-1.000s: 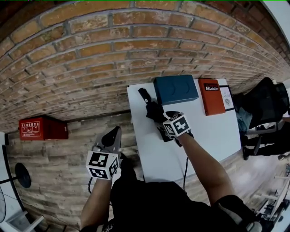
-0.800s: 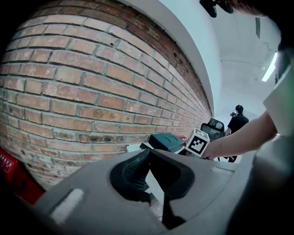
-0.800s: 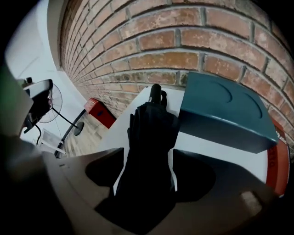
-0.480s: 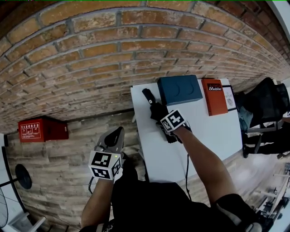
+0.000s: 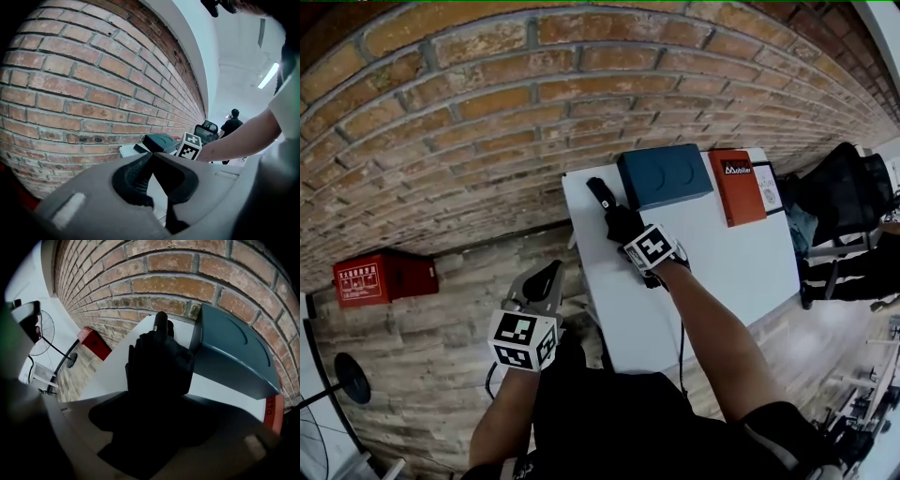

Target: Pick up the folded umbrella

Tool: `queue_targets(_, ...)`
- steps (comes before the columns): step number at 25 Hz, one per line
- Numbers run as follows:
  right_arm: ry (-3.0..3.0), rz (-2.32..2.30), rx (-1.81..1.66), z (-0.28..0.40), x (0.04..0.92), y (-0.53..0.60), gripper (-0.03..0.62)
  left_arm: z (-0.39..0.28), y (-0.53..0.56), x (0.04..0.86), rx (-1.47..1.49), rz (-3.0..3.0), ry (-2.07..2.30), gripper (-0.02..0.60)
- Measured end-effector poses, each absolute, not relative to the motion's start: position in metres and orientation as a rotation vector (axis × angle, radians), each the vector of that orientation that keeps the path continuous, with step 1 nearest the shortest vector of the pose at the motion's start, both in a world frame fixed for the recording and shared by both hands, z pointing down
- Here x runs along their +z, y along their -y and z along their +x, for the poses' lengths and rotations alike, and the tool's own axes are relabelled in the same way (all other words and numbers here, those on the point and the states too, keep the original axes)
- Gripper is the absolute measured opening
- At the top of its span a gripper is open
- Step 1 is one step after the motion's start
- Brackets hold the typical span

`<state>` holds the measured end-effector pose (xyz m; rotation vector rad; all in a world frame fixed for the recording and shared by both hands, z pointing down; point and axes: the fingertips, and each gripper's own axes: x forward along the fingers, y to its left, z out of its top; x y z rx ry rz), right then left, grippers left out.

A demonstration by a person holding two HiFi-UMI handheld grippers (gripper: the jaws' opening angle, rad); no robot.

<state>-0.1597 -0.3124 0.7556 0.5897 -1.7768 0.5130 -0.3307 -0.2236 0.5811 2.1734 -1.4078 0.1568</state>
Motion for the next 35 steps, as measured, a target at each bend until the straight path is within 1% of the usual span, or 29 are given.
queue_targets(4,1.817,0.614,0.508,-0.161,0.755,0.314,0.297,-0.327,0.216,0.575,0.165,2.195,1.391,0.006)
queue_targets(7,1.846,0.607,0.526,-0.161,0.755,0.308,0.264,-0.324,0.207,0.559,0.191,2.221,1.406,0.006)
queue_targets(16,2.012,0.548,0.544,-0.147,0.715,0.292,0.261,-0.283,0.203,0.523,0.178,2.250,1.468,0.006)
queue_targets(28,2.428,0.550,0.604,-0.148,0.601,0.285,0.260,-0.253,0.205,0.489,0.217,2.295,1.524,0.006)
queue_targets(35,2.631,0.618,0.564,-0.130,0.520,0.288,0.261,-0.248,0.213,0.465,0.209,2.329,1.559,0.006)
